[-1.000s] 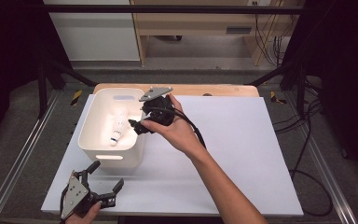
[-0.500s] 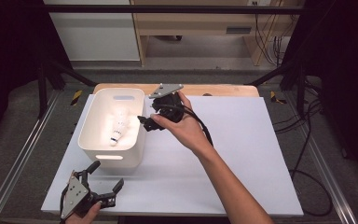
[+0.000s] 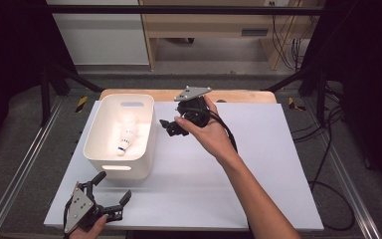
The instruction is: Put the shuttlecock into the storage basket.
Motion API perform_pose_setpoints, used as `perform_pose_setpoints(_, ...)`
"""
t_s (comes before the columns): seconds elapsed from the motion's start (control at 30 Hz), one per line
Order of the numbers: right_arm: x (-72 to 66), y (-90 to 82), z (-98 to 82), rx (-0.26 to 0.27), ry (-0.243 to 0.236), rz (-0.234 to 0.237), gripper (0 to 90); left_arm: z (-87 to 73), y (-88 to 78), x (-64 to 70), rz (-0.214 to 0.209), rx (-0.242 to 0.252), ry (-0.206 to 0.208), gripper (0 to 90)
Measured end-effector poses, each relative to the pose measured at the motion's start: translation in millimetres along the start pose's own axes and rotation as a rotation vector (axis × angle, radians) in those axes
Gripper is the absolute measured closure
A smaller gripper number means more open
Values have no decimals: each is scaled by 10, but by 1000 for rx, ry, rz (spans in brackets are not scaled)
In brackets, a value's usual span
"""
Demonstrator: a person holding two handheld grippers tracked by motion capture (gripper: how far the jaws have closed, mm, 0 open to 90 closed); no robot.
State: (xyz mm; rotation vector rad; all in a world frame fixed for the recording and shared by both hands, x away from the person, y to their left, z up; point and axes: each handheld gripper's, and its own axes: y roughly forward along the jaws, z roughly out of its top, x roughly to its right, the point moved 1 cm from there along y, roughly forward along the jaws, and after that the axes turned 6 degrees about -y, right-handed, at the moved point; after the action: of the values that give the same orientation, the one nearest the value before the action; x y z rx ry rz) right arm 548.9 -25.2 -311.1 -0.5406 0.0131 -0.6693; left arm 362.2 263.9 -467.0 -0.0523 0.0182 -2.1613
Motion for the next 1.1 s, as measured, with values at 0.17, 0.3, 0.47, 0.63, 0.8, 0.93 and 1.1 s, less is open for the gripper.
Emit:
perform_pose_setpoints(0.17, 74, -48, -45, 5, 12, -8, 61, 2, -6, -7, 3, 2, -1, 9)
perform_pose_setpoints(0.3, 123, -90, -86, 5, 23, -15, 58, 3, -12, -16, 6, 4, -2, 8)
perform_pose_setpoints(0.47, 192, -151, -136, 8, 35, -25, 57, 4, -17, -26, 10, 5, -2, 8)
perform_pose_setpoints(0.63, 263, -216, -191, 11, 46, -41, 56, 5, -22, -31, 13, 7, -3, 9)
perform_pose_setpoints(0.8, 344, -293, -263, 13, 62, -56, 56, 6, -26, -38, 16, 9, -5, 9)
perform_pose_setpoints(0.93, 396, -346, -314, 13, 73, -67, 56, 8, -31, -46, 18, 11, -5, 8)
perform_pose_setpoints(1.1, 453, -408, -373, 12, 85, -80, 56, 8, -39, -67, 25, 12, -7, 8)
